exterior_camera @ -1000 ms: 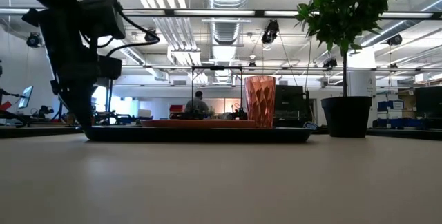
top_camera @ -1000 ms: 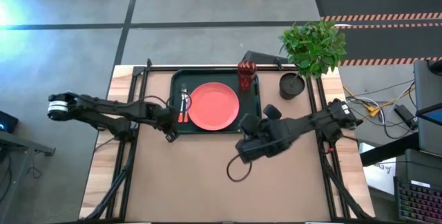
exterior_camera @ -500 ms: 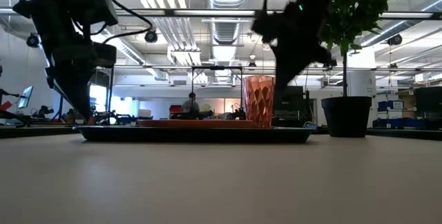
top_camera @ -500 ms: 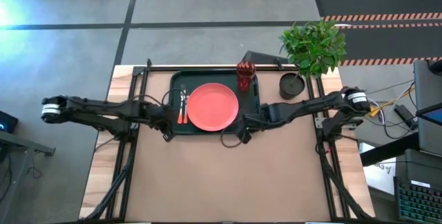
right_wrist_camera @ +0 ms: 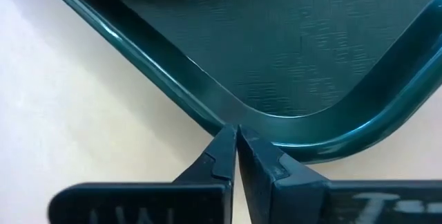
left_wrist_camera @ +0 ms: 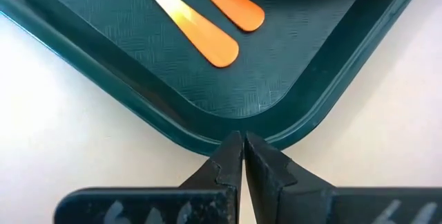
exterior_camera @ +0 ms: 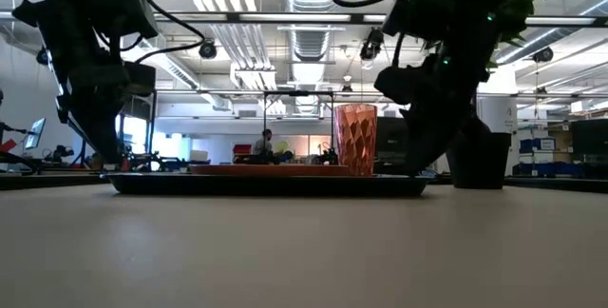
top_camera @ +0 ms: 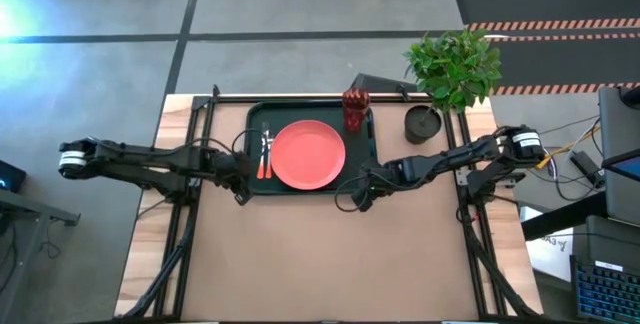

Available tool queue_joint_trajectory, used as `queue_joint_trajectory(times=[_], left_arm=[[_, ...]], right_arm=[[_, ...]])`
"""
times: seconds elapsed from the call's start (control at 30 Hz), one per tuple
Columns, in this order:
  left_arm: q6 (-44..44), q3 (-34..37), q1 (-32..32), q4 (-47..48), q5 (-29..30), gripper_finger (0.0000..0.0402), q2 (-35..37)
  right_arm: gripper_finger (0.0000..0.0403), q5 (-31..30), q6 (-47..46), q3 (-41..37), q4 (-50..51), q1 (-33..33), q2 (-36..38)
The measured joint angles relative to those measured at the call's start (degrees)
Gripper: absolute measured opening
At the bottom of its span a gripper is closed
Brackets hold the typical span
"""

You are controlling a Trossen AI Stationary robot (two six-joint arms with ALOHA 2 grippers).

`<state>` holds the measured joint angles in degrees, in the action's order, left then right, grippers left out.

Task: Pick and place plate/cup/fork/spoon on tray
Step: Move the black serving tray to the center of the table

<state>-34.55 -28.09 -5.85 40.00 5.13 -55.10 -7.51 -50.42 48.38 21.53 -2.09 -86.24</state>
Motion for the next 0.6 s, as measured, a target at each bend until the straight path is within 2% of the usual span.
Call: queue_joint_trajectory(times=[0.4,0.6], left_arm=[[-2.84,0.49,0.38,-1.18,-1.6,0.0,-2.84],[-3.15,0.47,0.92,-3.99,-1.73,0.0,-3.27]], right_arm=[[0.0008,0.03,-0.63,-1.23,-1.3,-0.31,0.06],[0.0008,-3.02,-0.38,-1.57,-1.48,-0.66,-0.48]])
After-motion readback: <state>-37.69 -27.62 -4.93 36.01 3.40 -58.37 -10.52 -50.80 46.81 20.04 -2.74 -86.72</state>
